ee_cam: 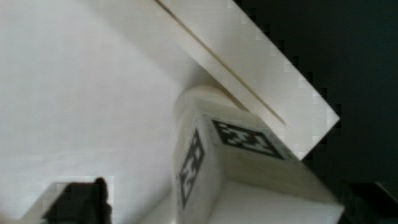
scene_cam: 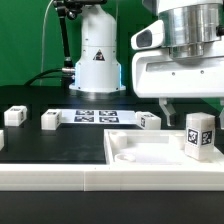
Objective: Assemble one leg
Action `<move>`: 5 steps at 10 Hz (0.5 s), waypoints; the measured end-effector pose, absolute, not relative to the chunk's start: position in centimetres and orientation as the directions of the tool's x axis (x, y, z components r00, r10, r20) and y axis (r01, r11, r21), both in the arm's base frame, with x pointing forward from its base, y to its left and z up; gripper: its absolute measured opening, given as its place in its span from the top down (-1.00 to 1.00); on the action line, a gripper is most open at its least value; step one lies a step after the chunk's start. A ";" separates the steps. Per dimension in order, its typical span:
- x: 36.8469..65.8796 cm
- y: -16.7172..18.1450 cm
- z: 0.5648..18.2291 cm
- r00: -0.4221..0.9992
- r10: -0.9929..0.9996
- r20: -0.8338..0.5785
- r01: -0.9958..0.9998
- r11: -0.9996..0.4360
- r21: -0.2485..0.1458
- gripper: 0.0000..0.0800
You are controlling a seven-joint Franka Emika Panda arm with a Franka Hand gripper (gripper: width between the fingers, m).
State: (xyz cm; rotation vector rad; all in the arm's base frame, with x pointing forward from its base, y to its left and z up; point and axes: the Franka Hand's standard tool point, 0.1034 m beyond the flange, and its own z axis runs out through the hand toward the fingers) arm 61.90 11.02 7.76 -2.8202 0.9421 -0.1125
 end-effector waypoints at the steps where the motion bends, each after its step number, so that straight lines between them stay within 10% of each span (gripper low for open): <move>1: 61.9 11.1 7.7 0.867 -0.498 0.026 -0.487 -0.857 -0.169 -0.60; 5: 62.1 11.3 7.4 0.996 -0.091 0.013 -0.089 -0.992 -0.092 -0.62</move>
Offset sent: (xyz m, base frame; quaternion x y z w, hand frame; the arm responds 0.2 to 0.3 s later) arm 0.0101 -0.0005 -0.0029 -0.0546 -0.0631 -0.3096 0.9472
